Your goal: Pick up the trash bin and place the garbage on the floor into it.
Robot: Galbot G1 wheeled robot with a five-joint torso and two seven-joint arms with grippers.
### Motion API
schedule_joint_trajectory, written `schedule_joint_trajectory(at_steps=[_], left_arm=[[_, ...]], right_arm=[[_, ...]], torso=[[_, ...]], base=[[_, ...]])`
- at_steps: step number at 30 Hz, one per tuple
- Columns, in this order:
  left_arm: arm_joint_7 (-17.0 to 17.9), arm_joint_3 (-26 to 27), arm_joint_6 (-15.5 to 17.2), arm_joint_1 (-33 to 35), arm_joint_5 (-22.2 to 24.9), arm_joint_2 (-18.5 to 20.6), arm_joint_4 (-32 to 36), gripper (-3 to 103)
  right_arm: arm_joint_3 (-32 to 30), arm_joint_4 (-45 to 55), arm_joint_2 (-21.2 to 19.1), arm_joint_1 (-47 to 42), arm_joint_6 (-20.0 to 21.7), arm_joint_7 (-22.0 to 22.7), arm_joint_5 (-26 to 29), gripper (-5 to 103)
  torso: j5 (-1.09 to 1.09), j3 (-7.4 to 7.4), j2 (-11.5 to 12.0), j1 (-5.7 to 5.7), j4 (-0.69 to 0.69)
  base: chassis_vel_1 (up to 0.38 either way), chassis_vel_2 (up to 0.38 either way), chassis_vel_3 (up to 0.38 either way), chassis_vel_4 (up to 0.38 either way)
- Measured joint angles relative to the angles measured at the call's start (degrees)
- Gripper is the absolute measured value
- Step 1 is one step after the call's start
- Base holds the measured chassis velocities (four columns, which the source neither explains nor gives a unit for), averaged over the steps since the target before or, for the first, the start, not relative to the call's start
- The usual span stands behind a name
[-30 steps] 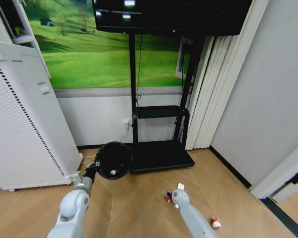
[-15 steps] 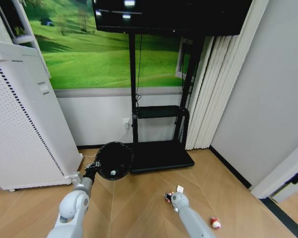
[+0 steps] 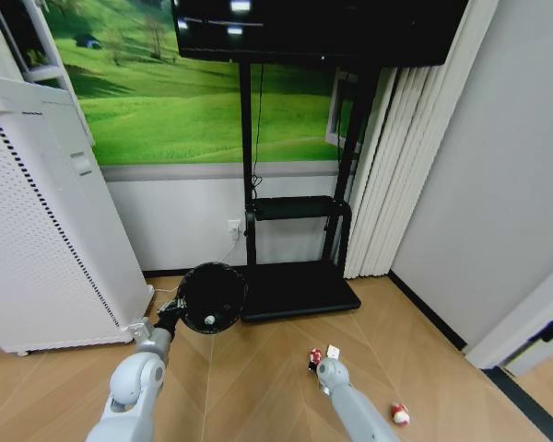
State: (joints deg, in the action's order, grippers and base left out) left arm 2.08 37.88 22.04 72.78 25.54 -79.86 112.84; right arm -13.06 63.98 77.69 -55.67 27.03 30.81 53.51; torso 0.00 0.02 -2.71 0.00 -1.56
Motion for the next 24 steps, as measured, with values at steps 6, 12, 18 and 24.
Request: schedule_joint_trajectory(at_steps=[6,12,18,24], left_arm=[[-0.5,-0.1,-0.1,-0.2,-0.2,-0.2,-0.7,4],[-0.7,-0.2,-0.3,-0.6,-0.2,-0.1,-1.3,4],[-1.7,0.3,-0.8,-0.7,-0.2,0.2,-2.6,4],[-2.1,-0.4,-0.9,-0.7,0.1,0.4,-3.5,4]], right_arm=[[-1.4,1.4,-1.2,-1.3,-1.1,-0.5,-0.4,8],[-3.7,5.1,-2.8,-3.2,-2.2,-0.9,-0.5,8],[-10.1,14.5,-5.6,-7.4,-5.1,-4.2,-2.2,8],[-17.6,27.1,-9.7,-13.0,-6.6,-9.0,-1.7,8]], torso=[[0.00,0.00,0.0,0.00,0.00],[0.01,0.00,0.0,0.00,0.00],[0.01,0.00,0.0,0.00,0.01],[0.01,0.00,0.0,0.00,-0.04]], base=[[0.000,0.000,0.000,0.000],[0.000,0.000,0.000,0.000],[0.000,0.000,0.000,0.000],[0.000,0.000,0.000,0.000]])
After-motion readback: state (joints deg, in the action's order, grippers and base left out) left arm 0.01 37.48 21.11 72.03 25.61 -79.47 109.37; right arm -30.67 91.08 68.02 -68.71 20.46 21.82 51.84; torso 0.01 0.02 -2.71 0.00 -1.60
